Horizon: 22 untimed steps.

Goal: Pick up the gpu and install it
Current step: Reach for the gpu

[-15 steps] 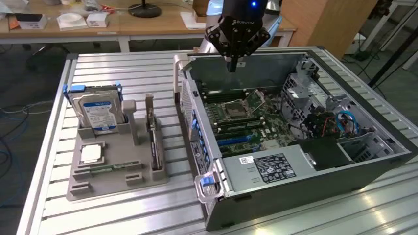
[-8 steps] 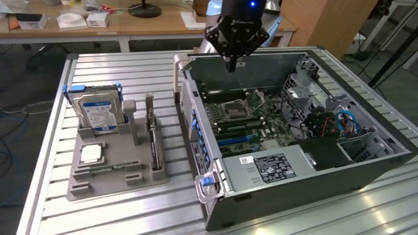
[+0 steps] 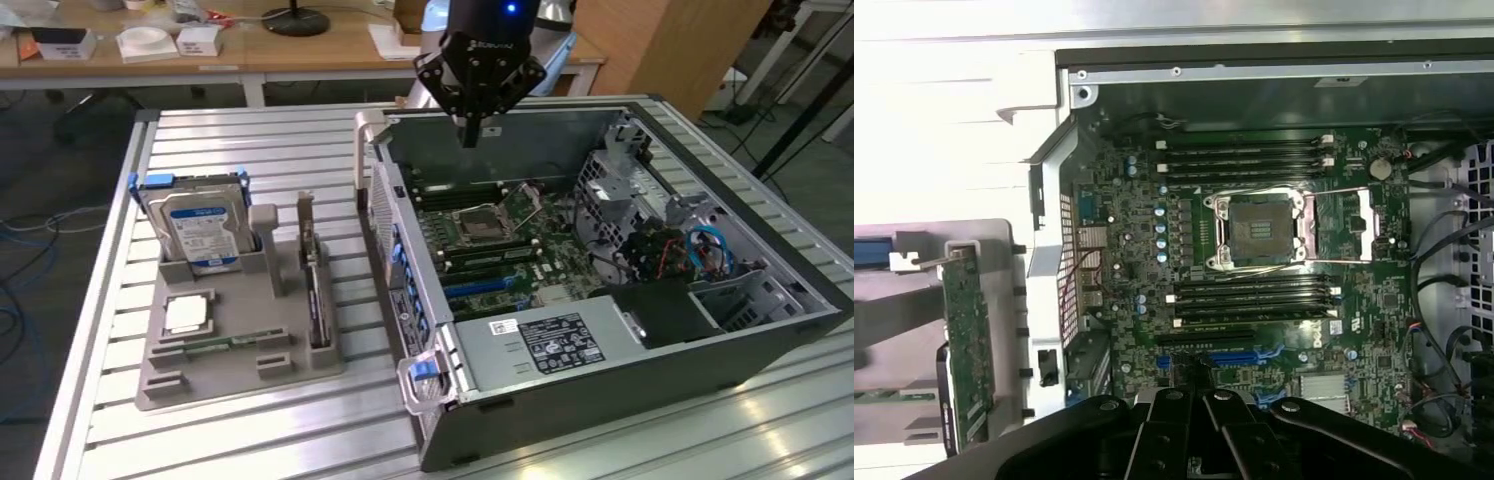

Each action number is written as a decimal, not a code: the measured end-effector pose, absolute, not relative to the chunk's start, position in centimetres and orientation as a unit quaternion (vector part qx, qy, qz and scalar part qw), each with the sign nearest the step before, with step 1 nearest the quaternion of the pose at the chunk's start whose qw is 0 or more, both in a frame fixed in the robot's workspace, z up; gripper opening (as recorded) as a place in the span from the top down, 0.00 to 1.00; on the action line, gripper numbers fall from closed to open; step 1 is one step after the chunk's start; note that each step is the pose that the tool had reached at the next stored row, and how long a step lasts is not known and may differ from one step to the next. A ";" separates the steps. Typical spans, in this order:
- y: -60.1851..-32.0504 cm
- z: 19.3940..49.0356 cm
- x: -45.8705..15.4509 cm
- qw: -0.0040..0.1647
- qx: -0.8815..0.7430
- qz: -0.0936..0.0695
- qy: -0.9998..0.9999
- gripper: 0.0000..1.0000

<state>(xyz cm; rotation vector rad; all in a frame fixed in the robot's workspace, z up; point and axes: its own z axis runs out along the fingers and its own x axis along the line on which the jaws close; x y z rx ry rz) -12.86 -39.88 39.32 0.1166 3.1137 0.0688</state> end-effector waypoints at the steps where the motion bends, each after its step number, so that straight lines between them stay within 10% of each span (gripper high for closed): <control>1: -39.9 39.3 -12.9 0.012 0.037 0.022 0.999 0.89; 22: -39.9 39.3 -13.8 0.012 0.037 0.022 0.999 0.89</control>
